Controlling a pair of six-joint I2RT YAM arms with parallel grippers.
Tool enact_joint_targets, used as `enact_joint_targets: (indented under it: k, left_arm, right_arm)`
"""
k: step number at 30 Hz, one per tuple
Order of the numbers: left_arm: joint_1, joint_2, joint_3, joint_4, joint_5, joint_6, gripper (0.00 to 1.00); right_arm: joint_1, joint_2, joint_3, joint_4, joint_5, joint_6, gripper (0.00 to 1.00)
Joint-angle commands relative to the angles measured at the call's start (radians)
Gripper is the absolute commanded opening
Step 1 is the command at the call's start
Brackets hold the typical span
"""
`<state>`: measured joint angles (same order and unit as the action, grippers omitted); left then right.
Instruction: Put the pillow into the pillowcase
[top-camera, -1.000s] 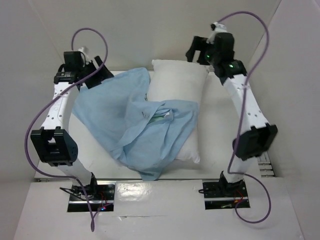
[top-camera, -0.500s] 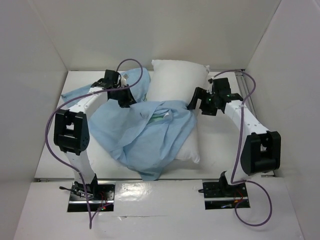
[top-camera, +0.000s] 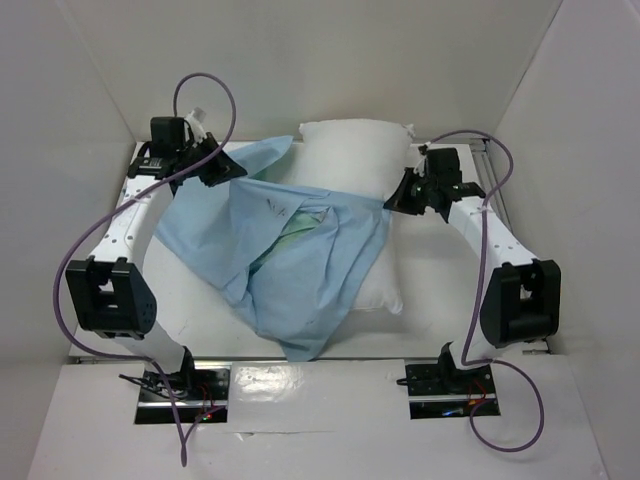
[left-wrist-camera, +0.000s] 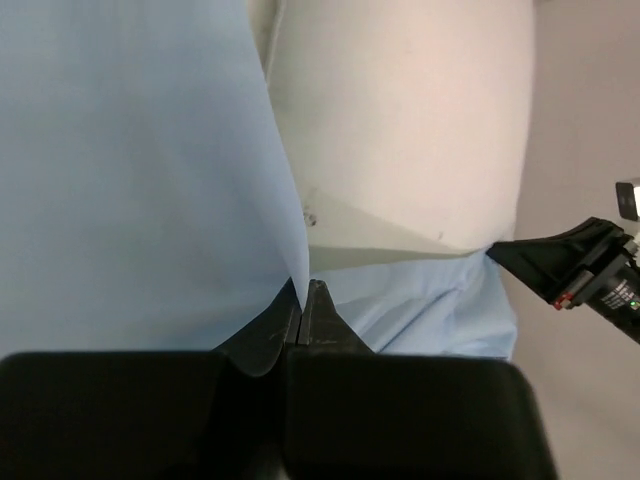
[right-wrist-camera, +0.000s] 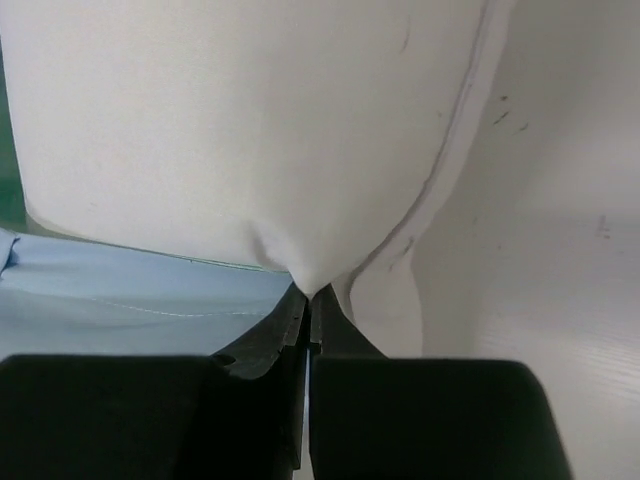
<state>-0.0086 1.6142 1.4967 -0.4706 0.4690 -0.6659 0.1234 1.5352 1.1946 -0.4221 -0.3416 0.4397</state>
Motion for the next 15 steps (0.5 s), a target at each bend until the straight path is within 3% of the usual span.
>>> enact_joint_targets:
  k: [1, 5, 9, 10, 12, 13, 14, 15]
  left_arm:
    - [0.025, 0.016, 0.066, 0.033, 0.003, 0.005, 0.0]
    - [0.002, 0.062, 0.097, 0.033, 0.016, -0.004, 0.0]
    - [-0.048, 0.107, 0.115, 0.033, 0.016, 0.005, 0.0]
    - [-0.057, 0.128, 0.126, 0.033, 0.026, 0.02, 0.16]
    - [-0.083, 0.151, 0.157, -0.012, 0.026, 0.046, 0.5]
    - [-0.093, 0.165, 0.195, -0.042, 0.01, 0.083, 0.68]
    - [-0.102, 0.191, 0.218, -0.078, -0.01, 0.107, 0.91]
    - [-0.114, 0.202, 0.241, -0.118, -0.041, 0.132, 0.97]
  right_arm:
    - [-0.048, -0.061, 0.089, -0.08, 0.351, -0.033, 0.0]
    - [-0.094, -0.061, 0.149, -0.199, 0.622, -0.09, 0.0]
    - [-0.151, -0.041, 0.229, -0.21, 0.636, -0.145, 0.0]
    - [-0.16, -0.031, 0.25, -0.201, 0.615, -0.157, 0.14]
    - [-0.16, 0.02, 0.344, -0.23, 0.532, -0.17, 0.67]
    - [-0.147, 0.035, 0.371, -0.239, 0.508, -0.17, 0.86]
    - [-0.136, 0.045, 0.408, -0.248, 0.491, -0.17, 0.92]
    - [-0.127, 0.045, 0.408, -0.248, 0.465, -0.17, 0.96]
